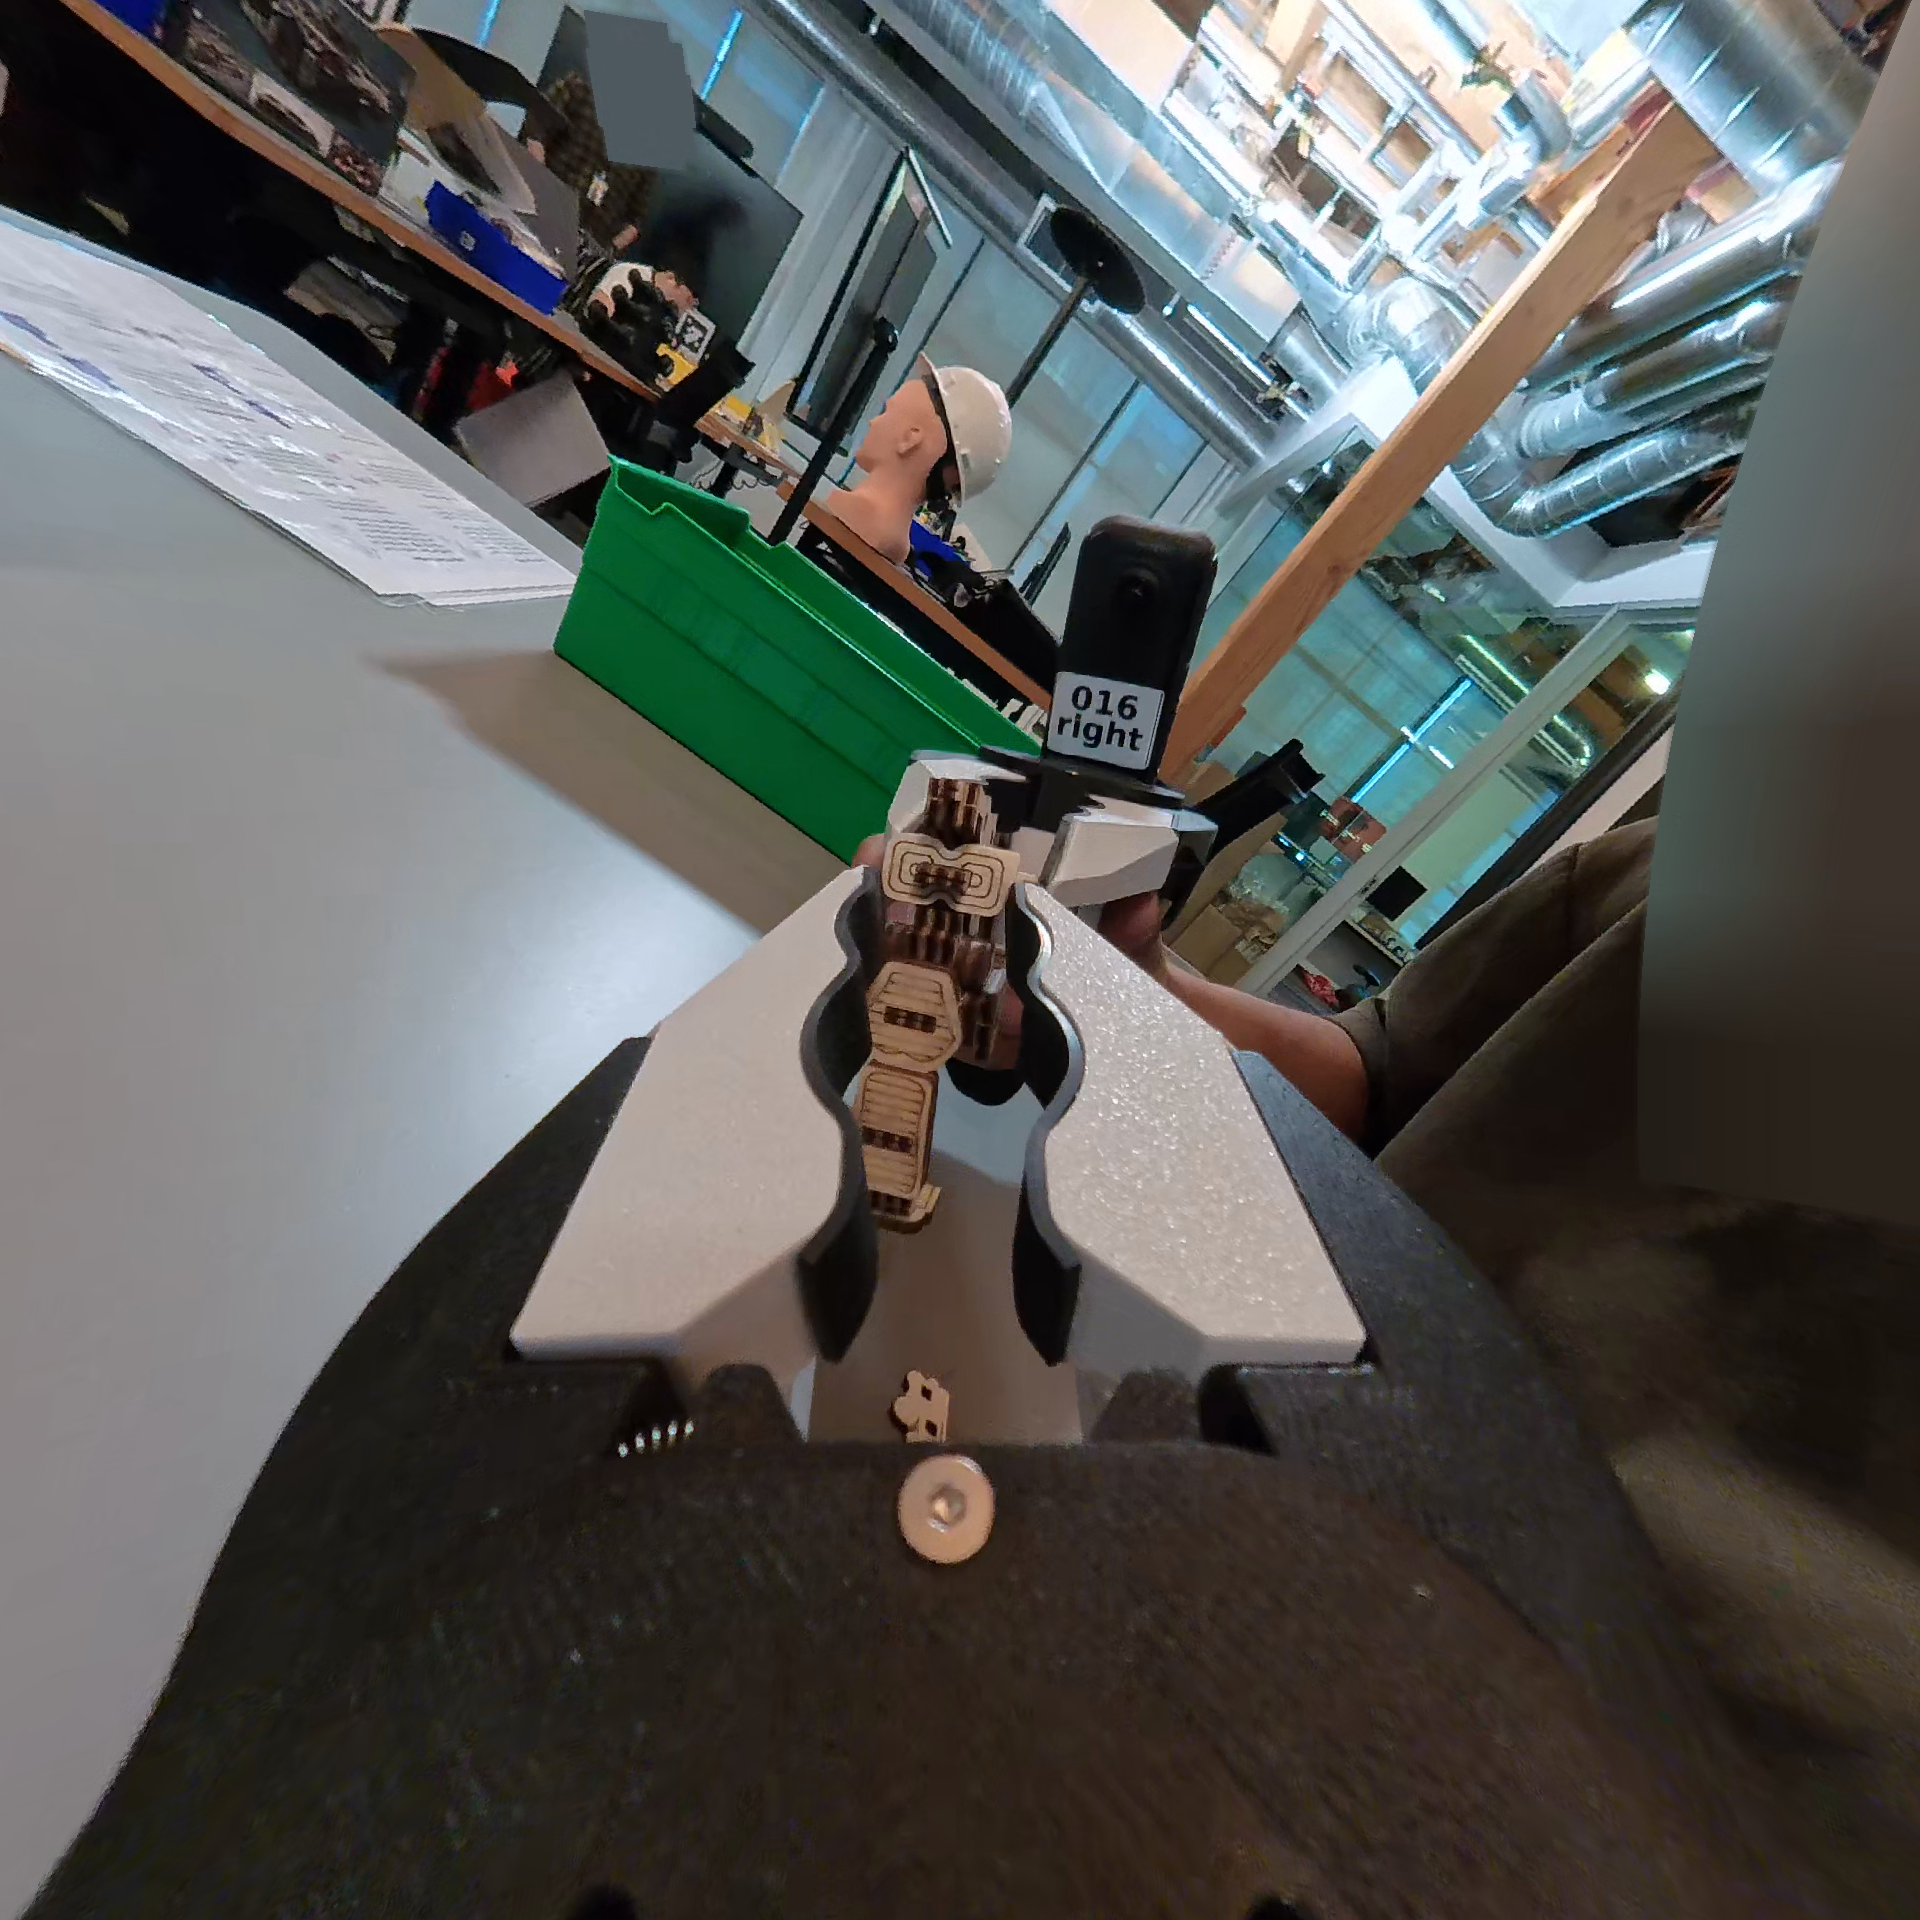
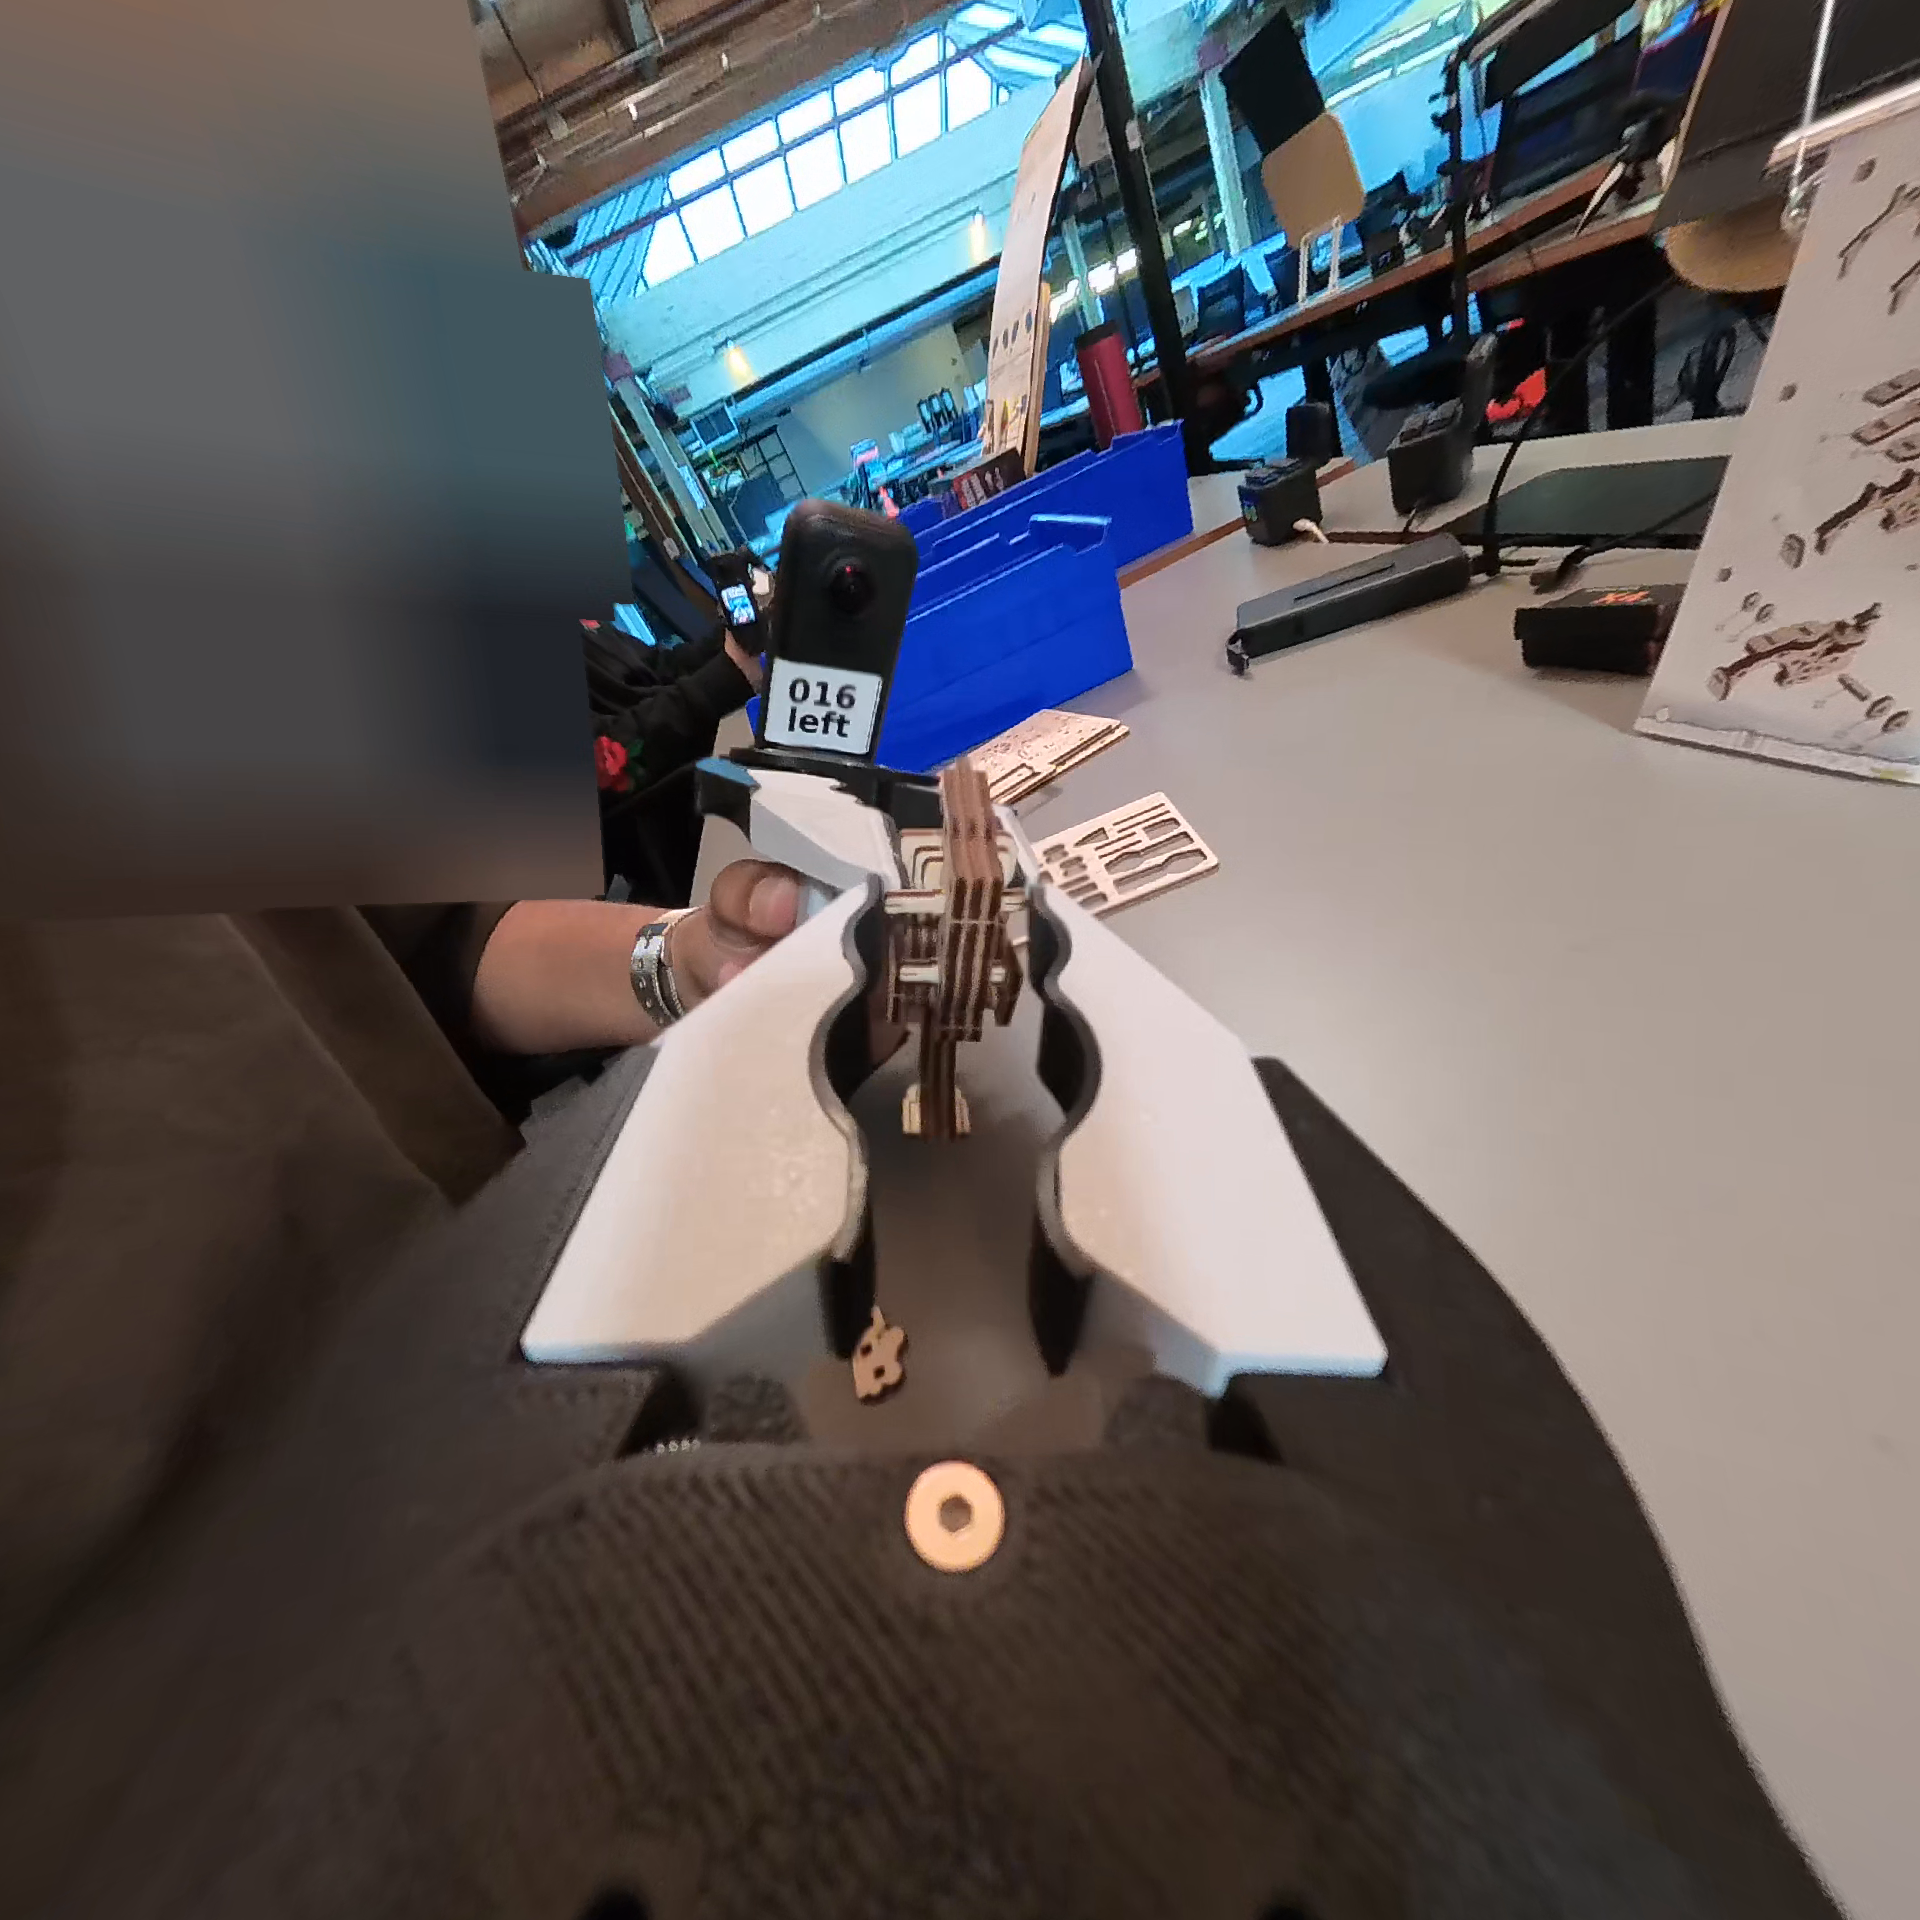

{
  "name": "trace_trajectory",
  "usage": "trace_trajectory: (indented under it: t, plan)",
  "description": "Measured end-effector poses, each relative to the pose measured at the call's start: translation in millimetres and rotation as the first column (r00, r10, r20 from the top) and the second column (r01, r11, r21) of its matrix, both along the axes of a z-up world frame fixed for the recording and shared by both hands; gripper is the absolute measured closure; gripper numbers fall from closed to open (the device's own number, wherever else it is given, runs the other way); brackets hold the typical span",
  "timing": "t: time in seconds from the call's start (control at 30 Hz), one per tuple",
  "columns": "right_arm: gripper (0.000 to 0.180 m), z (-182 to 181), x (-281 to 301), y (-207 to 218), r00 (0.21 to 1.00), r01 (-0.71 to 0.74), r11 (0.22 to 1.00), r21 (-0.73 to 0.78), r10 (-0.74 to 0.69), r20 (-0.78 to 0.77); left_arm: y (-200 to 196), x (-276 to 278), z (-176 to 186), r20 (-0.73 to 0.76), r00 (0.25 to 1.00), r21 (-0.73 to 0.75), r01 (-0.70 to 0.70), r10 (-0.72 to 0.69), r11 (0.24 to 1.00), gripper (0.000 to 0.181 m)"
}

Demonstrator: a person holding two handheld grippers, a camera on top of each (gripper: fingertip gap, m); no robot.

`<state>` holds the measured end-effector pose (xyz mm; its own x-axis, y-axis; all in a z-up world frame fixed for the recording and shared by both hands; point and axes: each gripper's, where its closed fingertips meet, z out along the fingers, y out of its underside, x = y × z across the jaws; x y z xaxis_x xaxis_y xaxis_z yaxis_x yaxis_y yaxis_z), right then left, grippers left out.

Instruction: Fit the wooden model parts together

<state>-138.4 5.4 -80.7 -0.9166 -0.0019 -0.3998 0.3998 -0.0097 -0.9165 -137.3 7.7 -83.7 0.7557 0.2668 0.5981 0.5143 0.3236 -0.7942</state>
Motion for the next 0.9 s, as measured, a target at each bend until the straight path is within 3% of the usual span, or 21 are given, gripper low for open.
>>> trace_trajectory:
  t: [0.03,0.17,0.2,0.4,0.47,0.53,0.6,0.8,0.83,0.9]
  plan:
    - [0.137,1.1,1.4,-0.5,1.0,-0.003,1.0,-0.01,0.003,0.002,-0.3,-0.2,0.7,0.001,1.0,0.004,-0.002,0.002,1.0,0.161]
    - [0.14,2.6,3.7,-0.4,1.0,-0.018,1.0,-0.013,0.018,0.0,-1.5,-1.1,0.9,-0.001,1.0,0.003,-0.008,0.008,1.0,0.161]
    - [0.159,0.1,0.4,0.4,1.0,-0.005,1.0,0.008,0.005,0.003,-1.3,-1.4,0.4,0.001,1.0,-0.001,-0.011,0.011,1.0,0.161]
    - [0.158,0.1,-0.4,-0.6,1.0,0.005,1.0,0.007,-0.005,0.015,-2.4,-2.4,0.5,-0.002,1.0,-0.001,-0.018,0.018,1.0,0.161]
    - [0.134,-0.5,0.5,-1.3,1.0,-0.002,1.0,0.006,0.002,0.012,-3.0,-2.7,0.5,0.004,1.0,0.007,-0.017,0.017,1.0,0.161]
    - [0.132,2.0,-0.7,0.2,1.0,0.003,1.0,-0.006,-0.003,0.01,-3.0,-2.5,0.6,0.001,1.0,0.005,-0.017,0.017,1.0,0.161]
    - [0.159,2.5,-1.2,2.5,1.0,-0.003,1.0,-0.005,0.003,0.01,-2.4,-1.8,1.1,-0.007,1.0,-0.002,-0.018,0.018,1.0,0.161]
    - [0.16,4.3,0.1,2.7,1.0,-0.009,1.0,0.004,0.009,-0.007,-2.4,-0.9,2.4,-0.012,1.0,0.006,-0.013,0.013,1.0,0.161]
    - [0.159,4.6,-0.4,2.8,1.0,0.003,1.0,-0.008,-0.003,-0.014,-2.1,-0.8,2.5,-0.017,1.0,0.002,-0.016,0.016,1.0,0.161]
    - [0.134,4.2,0.7,1.5,1.0,0.001,1.0,-0.006,-0.001,-0.02,-2.1,0.1,3.5,-0.028,0.999,0.001,-0.017,0.017,1.0,0.161]
